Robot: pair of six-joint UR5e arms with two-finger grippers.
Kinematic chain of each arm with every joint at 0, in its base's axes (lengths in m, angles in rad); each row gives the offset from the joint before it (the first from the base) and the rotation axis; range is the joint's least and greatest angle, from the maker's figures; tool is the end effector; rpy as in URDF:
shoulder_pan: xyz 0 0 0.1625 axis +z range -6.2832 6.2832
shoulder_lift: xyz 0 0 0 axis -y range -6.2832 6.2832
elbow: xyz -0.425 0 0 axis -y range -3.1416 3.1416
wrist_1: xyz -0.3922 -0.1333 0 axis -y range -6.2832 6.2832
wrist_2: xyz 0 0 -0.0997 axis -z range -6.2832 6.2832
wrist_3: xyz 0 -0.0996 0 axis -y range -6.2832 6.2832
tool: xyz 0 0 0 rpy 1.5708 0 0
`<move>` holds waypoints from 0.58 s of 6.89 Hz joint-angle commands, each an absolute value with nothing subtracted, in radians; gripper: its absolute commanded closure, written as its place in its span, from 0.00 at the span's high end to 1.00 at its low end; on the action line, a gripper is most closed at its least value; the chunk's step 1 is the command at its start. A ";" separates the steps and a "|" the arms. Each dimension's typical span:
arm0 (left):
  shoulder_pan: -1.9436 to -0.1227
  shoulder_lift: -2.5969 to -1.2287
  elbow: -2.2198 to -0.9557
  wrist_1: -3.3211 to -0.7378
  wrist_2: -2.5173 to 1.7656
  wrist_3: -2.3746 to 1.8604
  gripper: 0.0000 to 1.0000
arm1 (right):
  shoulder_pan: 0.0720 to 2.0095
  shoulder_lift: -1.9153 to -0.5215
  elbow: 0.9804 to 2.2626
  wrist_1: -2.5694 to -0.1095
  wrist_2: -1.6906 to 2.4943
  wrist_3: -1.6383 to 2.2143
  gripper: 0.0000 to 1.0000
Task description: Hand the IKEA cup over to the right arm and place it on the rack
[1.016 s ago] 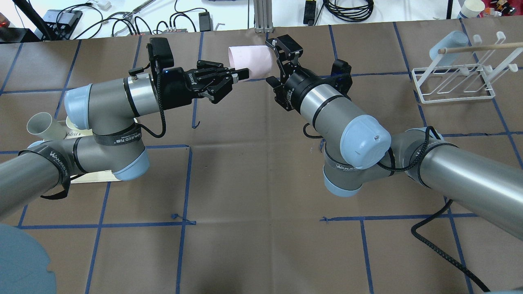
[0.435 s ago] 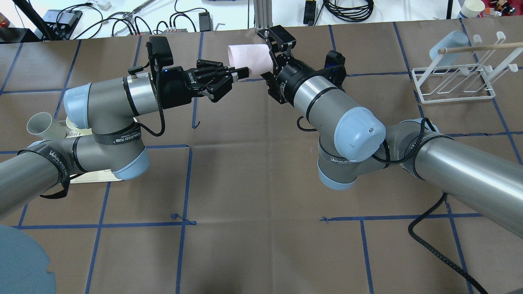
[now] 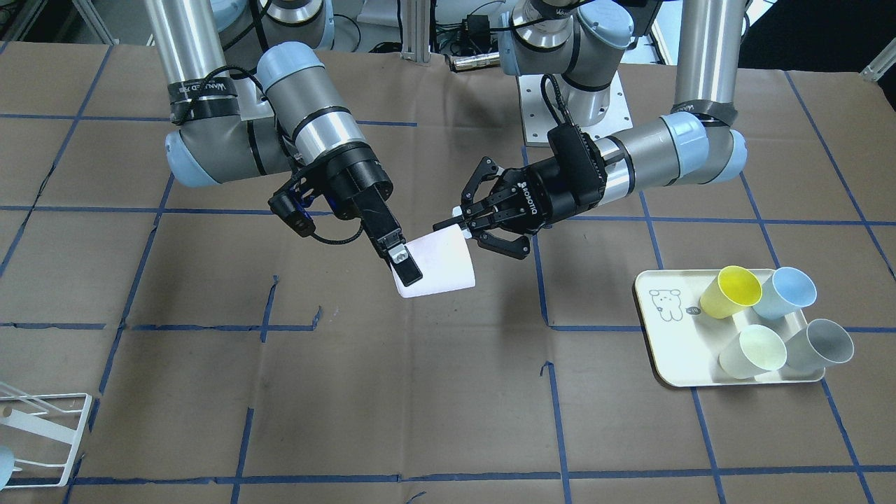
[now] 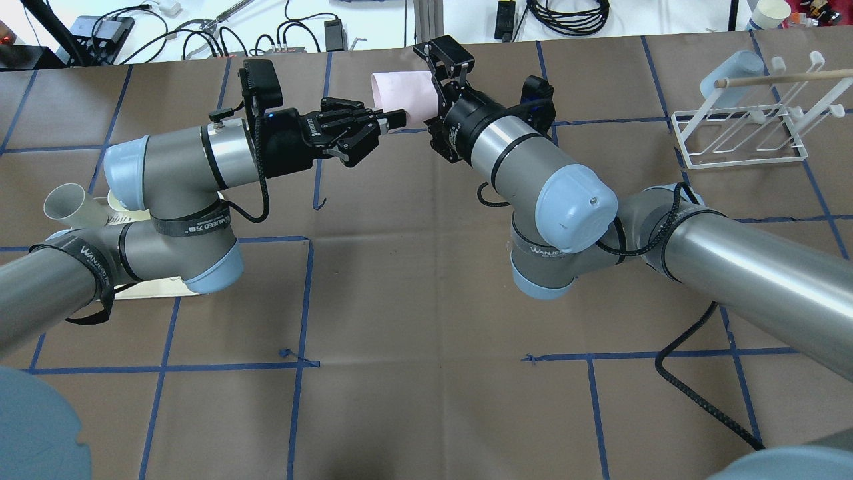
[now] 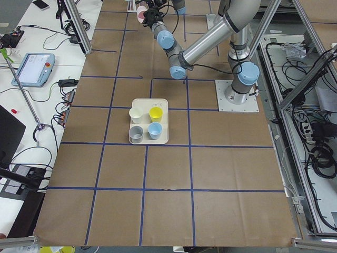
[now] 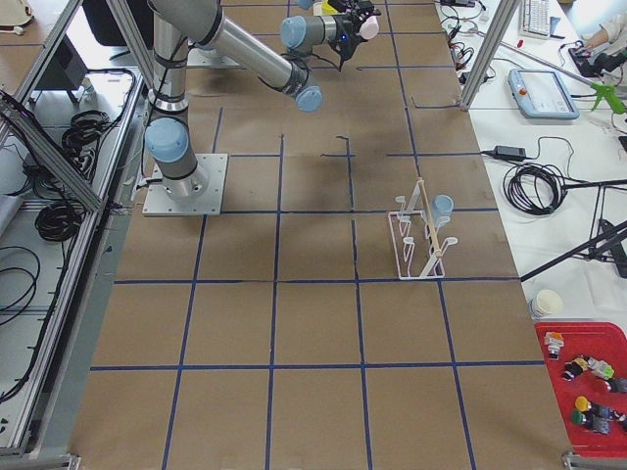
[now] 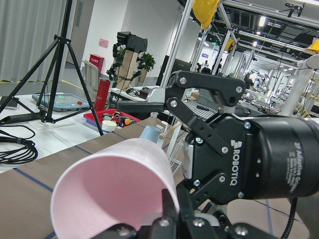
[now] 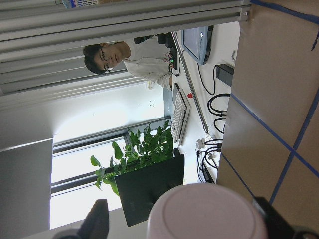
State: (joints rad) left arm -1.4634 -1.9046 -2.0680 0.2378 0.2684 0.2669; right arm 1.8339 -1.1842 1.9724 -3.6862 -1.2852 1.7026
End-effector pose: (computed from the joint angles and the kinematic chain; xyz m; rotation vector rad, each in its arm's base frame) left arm -0.1764 -0.5031 0.3423 -0.8374 -1.6699 1.1502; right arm 0.2998 -0.4926 0.3517 1.0520 1.5123 -0.5749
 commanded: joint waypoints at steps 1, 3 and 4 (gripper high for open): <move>-1.463 -1.905 -2.068 0.238 0.268 0.267 0.00 | 1.838 -1.175 1.965 -3.686 -1.284 1.703 1.00; -1.463 -1.905 -2.068 0.238 0.268 0.267 0.00 | 1.838 -1.166 1.965 -3.686 -1.279 1.703 0.87; -1.463 -1.905 -2.068 0.238 0.268 0.267 0.00 | 1.838 -1.166 1.964 -3.686 -1.272 1.700 0.77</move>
State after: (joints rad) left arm -1.4633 -1.9051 -2.0677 0.2378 0.2685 0.2669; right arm 1.8376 -1.1677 1.9645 -3.6862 -1.2790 1.7019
